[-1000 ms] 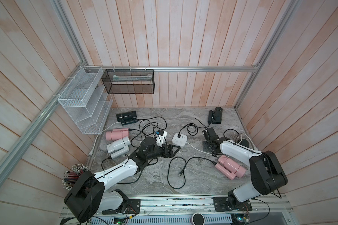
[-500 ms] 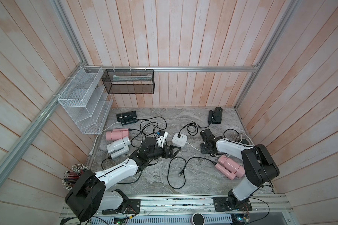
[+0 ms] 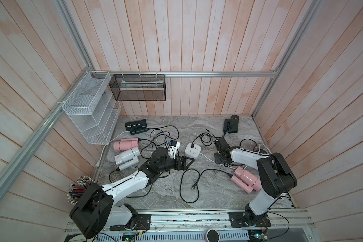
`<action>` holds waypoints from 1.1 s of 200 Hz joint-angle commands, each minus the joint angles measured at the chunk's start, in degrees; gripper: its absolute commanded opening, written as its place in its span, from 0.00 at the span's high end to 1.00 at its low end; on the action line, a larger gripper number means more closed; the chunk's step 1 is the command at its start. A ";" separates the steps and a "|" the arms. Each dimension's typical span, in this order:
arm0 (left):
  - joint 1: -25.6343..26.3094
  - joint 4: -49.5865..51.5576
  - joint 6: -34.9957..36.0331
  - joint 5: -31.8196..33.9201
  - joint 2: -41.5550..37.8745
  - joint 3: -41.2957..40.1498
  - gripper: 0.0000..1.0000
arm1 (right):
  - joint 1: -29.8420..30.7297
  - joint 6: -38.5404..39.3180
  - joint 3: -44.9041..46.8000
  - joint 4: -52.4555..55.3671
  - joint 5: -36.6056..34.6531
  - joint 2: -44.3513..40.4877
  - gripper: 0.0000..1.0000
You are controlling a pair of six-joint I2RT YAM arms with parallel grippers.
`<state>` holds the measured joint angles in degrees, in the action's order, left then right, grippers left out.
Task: Charge the blow dryers
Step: Pick up the charging cable from the center of the board.
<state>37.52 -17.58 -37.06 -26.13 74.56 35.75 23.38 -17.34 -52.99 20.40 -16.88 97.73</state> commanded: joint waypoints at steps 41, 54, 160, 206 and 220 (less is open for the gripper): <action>0.22 -1.40 1.09 -0.59 1.02 -0.45 0.00 | -0.25 -0.58 -0.90 4.17 -4.30 -0.26 0.85; 0.20 -1.40 1.11 -0.76 1.19 -0.42 0.00 | -0.33 -0.51 -0.67 4.17 -4.55 -0.34 0.83; 0.45 -2.11 0.67 -1.12 1.12 -0.85 0.00 | -0.99 0.21 -0.42 4.03 -3.34 -0.80 0.84; 0.45 -1.79 0.67 -0.85 0.10 -1.55 0.00 | -1.96 0.22 -1.22 3.90 -1.83 1.23 0.84; 0.45 -1.74 0.58 -0.85 0.18 -1.51 0.00 | -2.53 0.33 -1.15 3.41 -0.61 1.33 0.83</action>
<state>37.67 -18.50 -37.08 -26.59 75.44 35.03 22.06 -17.39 -53.06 23.05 -19.75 97.56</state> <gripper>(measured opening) 0.998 0.163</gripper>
